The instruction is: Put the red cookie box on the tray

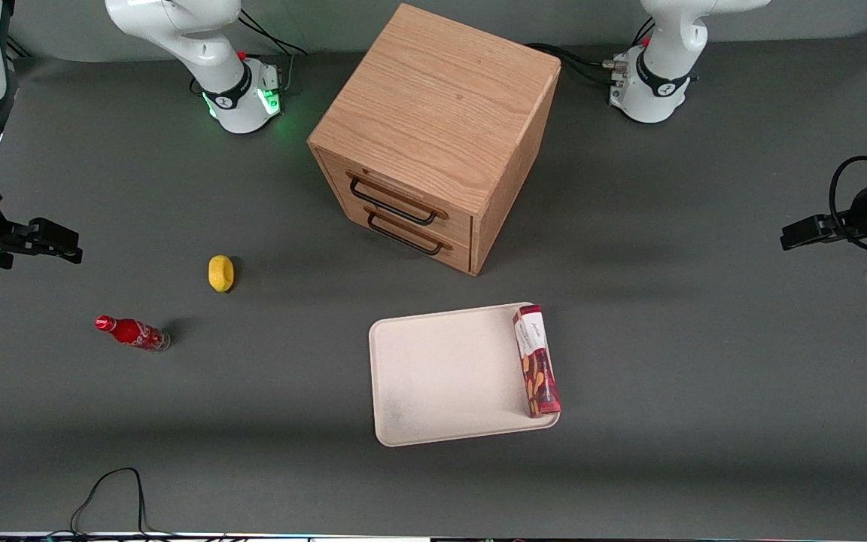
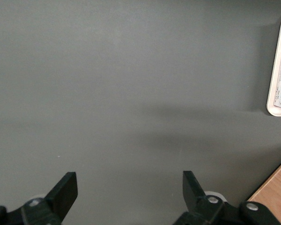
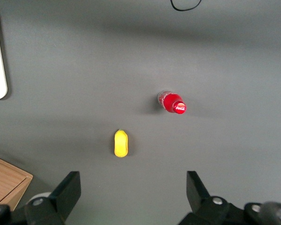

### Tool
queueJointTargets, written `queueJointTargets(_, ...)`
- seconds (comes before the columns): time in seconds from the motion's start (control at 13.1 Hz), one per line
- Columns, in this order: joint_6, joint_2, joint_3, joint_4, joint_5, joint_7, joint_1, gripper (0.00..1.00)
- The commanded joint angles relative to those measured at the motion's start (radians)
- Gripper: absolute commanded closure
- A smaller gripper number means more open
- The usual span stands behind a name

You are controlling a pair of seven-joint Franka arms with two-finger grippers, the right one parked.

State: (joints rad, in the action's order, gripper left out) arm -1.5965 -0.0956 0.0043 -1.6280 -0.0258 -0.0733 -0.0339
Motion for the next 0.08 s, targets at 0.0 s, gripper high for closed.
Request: queueJointTargets(0.0,0.03,0.013,-0.01,0.014,-0.011,-0.019,-0.003,0.0)
